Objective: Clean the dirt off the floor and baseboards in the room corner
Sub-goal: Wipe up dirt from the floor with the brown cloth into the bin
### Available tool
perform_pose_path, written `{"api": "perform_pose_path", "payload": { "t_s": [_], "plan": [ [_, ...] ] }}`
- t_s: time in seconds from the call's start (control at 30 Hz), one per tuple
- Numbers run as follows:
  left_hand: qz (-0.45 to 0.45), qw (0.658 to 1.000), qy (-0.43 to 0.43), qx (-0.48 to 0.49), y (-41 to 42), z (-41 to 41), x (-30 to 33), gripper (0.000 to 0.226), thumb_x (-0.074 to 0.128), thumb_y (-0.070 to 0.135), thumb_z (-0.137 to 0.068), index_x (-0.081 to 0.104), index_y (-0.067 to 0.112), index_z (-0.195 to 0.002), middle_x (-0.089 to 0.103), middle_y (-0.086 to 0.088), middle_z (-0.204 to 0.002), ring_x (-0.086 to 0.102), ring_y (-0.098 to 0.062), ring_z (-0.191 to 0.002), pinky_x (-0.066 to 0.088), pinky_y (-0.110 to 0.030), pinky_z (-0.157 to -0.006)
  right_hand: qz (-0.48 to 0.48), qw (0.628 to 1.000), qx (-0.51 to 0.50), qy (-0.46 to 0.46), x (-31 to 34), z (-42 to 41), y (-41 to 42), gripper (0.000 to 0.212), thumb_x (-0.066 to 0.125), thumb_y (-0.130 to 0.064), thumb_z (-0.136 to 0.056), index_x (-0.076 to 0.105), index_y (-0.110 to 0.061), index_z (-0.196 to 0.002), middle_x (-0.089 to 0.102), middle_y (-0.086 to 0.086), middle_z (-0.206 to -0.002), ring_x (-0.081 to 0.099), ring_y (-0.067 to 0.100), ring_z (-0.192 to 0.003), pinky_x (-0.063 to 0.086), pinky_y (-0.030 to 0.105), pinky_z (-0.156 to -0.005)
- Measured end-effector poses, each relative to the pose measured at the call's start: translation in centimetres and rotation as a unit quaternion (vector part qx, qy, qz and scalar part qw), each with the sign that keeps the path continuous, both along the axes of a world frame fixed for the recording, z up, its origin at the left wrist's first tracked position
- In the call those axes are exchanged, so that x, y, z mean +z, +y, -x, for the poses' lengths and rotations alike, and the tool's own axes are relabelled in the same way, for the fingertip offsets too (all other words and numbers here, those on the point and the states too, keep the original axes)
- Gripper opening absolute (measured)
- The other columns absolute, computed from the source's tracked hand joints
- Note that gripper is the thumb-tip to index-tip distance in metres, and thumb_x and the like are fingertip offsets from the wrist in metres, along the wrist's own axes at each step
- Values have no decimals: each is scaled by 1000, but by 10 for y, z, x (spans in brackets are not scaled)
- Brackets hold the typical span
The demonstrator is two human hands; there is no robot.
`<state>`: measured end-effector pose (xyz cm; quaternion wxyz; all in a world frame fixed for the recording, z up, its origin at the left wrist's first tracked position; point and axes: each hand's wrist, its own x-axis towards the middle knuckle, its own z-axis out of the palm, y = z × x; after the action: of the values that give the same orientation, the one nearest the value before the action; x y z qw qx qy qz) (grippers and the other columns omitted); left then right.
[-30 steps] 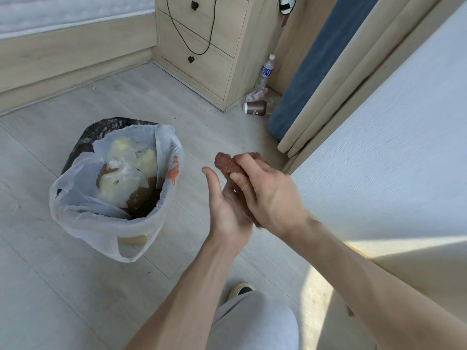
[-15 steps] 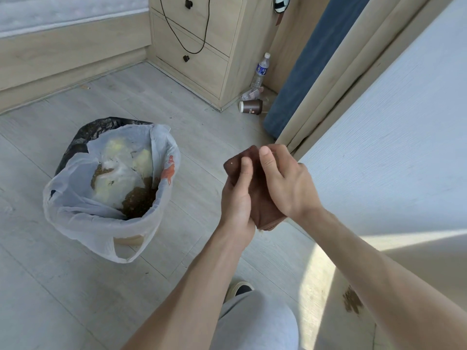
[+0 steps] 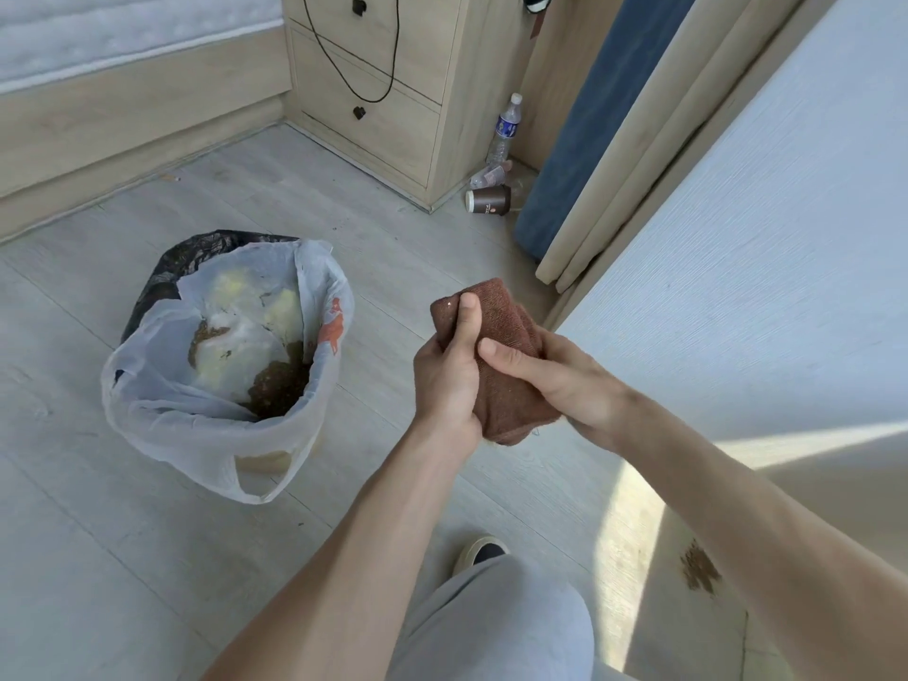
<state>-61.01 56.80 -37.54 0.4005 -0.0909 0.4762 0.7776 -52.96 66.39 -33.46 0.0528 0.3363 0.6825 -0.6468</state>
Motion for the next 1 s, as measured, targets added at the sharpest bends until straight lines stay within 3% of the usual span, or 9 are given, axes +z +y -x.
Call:
{"api": "perform_pose_path", "payload": {
  "t_s": [0.07,0.2,0.27,0.37,0.43,0.53,0.63,0.83,1.0],
  "plan": [
    [13,999,33,-6,-7,7,2,49,71,54,-91,77,8,-106,79,-10,-98,78,-26,-90,64,-47,-78,55,998,-10,23,-3,7,-3,42,75,-36,-90,69,-8,-121,77,11,-108,76,29,-98,60,35,-70],
    [124,955,265,-50,-32,39,-12,37,71,62,-87,77,27,-96,77,2,-102,72,-4,-96,59,-36,-94,35,998,-16,51,-20,21,-8,35,76,-27,-91,73,-5,-118,77,13,-112,74,28,-107,58,40,-93],
    [242,886,387,-78,-53,63,-21,41,64,70,-87,74,32,-101,68,6,-111,60,10,-101,48,-15,-93,17,999,-32,36,-21,28,-6,30,78,-28,-90,75,-8,-112,78,12,-107,76,27,-100,60,37,-86],
    [486,710,501,-99,-83,100,-46,54,66,65,-84,63,21,-115,57,-2,-122,54,-25,-114,46,-38,-94,18,998,-59,0,-19,30,-2,30,77,-34,-91,75,-9,-107,79,11,-101,78,25,-92,61,32,-74],
    [579,641,475,-170,-90,118,-64,51,66,60,-86,58,15,-108,61,-8,-115,59,-35,-104,49,-42,-82,29,997,-78,-4,-20,25,2,33,75,-36,-92,75,-9,-111,79,11,-102,78,25,-92,61,32,-75],
    [597,629,432,-246,-89,133,-88,31,60,51,-93,62,20,-93,68,-5,-95,62,-32,-82,49,-36,-67,71,991,-112,8,-23,13,10,38,72,-37,-93,71,-9,-119,78,11,-107,77,27,-97,62,34,-77],
    [596,616,459,-232,-87,135,-99,15,57,33,-96,61,20,-89,67,-6,-92,61,-35,-83,47,-36,-67,106,985,-134,10,-25,-1,22,48,70,-45,-93,68,-8,-124,77,12,-112,76,29,-101,60,35,-79],
    [538,572,562,-258,-84,84,-98,29,59,24,-95,47,20,-69,56,1,-70,54,-29,-69,40,-33,-61,92,989,-112,28,-29,-31,35,53,76,-44,-84,69,-5,-120,76,16,-109,75,30,-97,59,35,-78],
    [466,573,572,-357,-49,35,-80,24,57,37,-95,45,24,-80,62,0,-90,63,-31,-87,49,-37,-67,-26,999,-31,32,-25,-56,43,37,86,-30,-77,74,-12,-108,77,9,-98,76,26,-91,58,36,-78]
  ]
}}
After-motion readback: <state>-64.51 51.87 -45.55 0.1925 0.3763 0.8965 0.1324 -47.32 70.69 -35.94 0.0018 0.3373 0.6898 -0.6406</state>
